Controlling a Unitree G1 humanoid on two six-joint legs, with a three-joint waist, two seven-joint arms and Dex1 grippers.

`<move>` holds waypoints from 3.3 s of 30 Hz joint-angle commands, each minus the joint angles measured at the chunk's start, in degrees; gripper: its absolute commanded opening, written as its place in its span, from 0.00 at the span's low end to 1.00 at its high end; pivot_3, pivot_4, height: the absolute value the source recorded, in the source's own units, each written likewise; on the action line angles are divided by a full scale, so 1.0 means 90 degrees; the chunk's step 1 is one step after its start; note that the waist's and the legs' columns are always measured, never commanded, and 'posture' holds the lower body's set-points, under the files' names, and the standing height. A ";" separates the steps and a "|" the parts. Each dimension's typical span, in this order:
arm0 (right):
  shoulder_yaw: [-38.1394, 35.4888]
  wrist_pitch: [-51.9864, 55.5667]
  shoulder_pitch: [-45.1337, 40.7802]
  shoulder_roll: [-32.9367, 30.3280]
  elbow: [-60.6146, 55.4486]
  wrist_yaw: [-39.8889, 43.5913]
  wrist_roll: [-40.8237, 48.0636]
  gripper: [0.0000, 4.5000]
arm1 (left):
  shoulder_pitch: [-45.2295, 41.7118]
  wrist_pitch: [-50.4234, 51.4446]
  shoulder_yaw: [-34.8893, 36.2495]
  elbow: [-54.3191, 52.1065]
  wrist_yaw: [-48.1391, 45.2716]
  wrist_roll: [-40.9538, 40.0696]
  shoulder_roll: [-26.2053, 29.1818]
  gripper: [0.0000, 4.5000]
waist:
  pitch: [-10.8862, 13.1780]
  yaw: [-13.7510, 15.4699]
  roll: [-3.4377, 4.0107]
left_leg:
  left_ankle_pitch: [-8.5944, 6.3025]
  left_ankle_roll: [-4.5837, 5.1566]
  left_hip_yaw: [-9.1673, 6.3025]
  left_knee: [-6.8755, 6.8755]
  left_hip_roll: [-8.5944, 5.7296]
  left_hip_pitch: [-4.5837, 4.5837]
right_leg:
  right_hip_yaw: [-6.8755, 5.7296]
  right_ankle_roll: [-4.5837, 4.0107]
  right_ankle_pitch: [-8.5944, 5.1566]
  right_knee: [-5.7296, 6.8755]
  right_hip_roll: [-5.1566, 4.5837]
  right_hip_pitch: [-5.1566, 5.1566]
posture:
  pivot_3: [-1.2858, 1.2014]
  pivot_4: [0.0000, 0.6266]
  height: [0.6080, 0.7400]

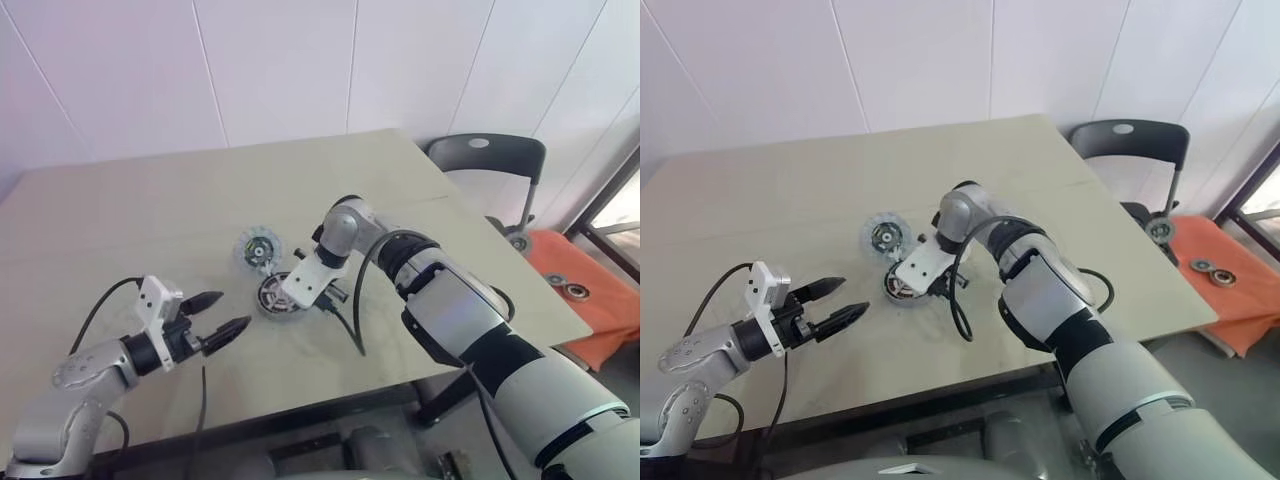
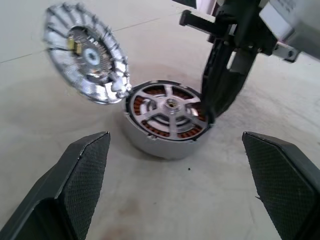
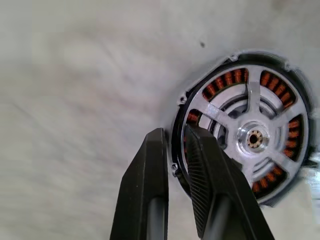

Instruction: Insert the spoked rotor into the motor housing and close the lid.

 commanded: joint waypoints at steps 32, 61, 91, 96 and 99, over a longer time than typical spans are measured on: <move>0.0968 0.2596 -0.0236 -0.0603 -0.2454 0.0514 0.3195 0.14 | -0.0208 -0.0146 0.0019 0.0076 -0.0185 -0.0007 0.0119 1.00 | 0.0003 -0.0010 -0.0008 | -0.0001 -0.0001 -0.0003 0.0000 -0.0001 -0.0019 | -0.0002 0.0012 -0.0026 -0.0006 0.0006 -0.0019 | 0.52 0.00 1.00; 0.1737 -0.3272 -0.0048 -0.1203 -0.0976 -0.2961 -0.0928 0.14 | -0.0450 -0.0060 -0.0096 0.0238 -0.0382 0.0004 0.0208 1.00 | 0.0003 0.0006 -0.0009 | 0.0000 0.0000 0.0001 0.0003 -0.0002 -0.0001 | 0.0008 -0.0023 -0.0014 -0.0004 0.0005 -0.0005 | 0.52 0.00 1.00; 0.1462 -0.3274 -0.0099 -0.1173 -0.0929 -0.2209 -0.0643 0.14 | -0.0551 -0.0142 -0.0168 0.0300 -0.0338 0.0041 0.0102 1.00 | 0.0005 -0.0005 -0.0006 | 0.0000 0.0000 -0.0001 0.0001 -0.0002 -0.0005 | 0.0008 -0.0022 -0.0014 -0.0008 0.0004 -0.0008 | 0.52 0.00 1.00; 0.1448 -0.3256 -0.0022 -0.1040 -0.0937 -0.2334 -0.0672 0.14 | -0.0517 -0.0128 -0.0129 0.0278 -0.0330 0.0027 0.0122 1.00 | 0.0005 -0.0006 -0.0006 | 0.0000 0.0000 -0.0001 0.0001 -0.0002 -0.0005 | 0.0008 -0.0022 -0.0014 -0.0008 0.0004 -0.0008 | 0.52 0.00 1.00; 0.1450 -0.3195 -0.0015 -0.0948 -0.0919 -0.2478 -0.0737 0.14 | -0.0489 -0.0121 -0.0124 0.0244 -0.0314 0.0017 0.0121 1.00 | 0.0005 -0.0015 -0.0006 | 0.0000 -0.0001 -0.0001 0.0001 -0.0002 -0.0005 | 0.0008 -0.0022 -0.0014 -0.0007 0.0004 -0.0009 | 0.52 0.00 1.00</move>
